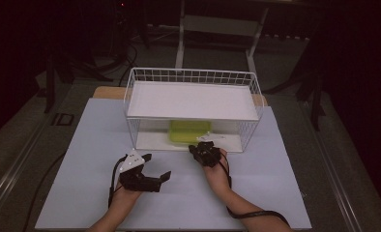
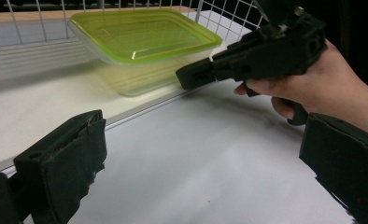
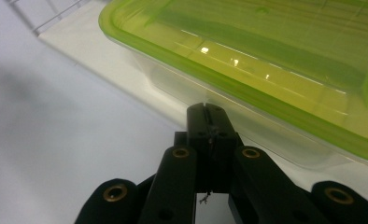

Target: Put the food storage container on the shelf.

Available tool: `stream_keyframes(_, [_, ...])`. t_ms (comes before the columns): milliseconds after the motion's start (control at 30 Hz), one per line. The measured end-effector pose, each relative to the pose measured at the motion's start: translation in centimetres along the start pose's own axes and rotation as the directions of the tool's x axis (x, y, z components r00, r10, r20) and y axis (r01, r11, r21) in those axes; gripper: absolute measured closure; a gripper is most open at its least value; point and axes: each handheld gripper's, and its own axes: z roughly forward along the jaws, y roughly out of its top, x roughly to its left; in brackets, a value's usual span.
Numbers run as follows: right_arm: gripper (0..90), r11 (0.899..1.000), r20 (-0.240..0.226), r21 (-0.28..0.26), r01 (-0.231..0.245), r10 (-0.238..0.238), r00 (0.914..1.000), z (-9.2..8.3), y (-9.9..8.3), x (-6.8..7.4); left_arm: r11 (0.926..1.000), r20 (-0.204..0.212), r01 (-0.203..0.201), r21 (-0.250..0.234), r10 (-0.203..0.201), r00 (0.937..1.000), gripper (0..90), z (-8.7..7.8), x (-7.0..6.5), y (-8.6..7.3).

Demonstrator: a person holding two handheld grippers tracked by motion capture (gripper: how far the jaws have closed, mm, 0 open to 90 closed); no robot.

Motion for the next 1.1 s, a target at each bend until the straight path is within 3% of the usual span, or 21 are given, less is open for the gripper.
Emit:
stream_keyframes(633, [89.7,0.998,0.035,-0.020,-0.058,0.059,0.9977,1.8,2.0,-1.7,1.0000,0.011,0.002,0.004,-0.002,0.9999,1.4,0.0,-0.2,-0.2])
stream_keyframes(733, [89.7,0.999,0.036,-0.028,-0.042,0.043,0.9984,1.9,2.1,-2.0,1.0000,0.012,0.007,-0.001,-0.007,0.9999,1.4,0.0,-0.2,-0.2])
stream_keyframes(967, [87.1,0.998,0.026,-0.018,-0.059,0.059,0.9979,1.7,2.2,-1.5,1.0000,0.012,0.005,0.003,-0.005,0.9999,1.4,0.0,-0.2,-0.2])
stream_keyframes(1100, [86.3,0.999,0.010,-0.034,-0.029,0.030,0.9995,1.0,2.0,-1.0,1.0000,0.017,0.002,0.003,-0.002,0.9999,1.4,0.0,-0.2,-0.2])
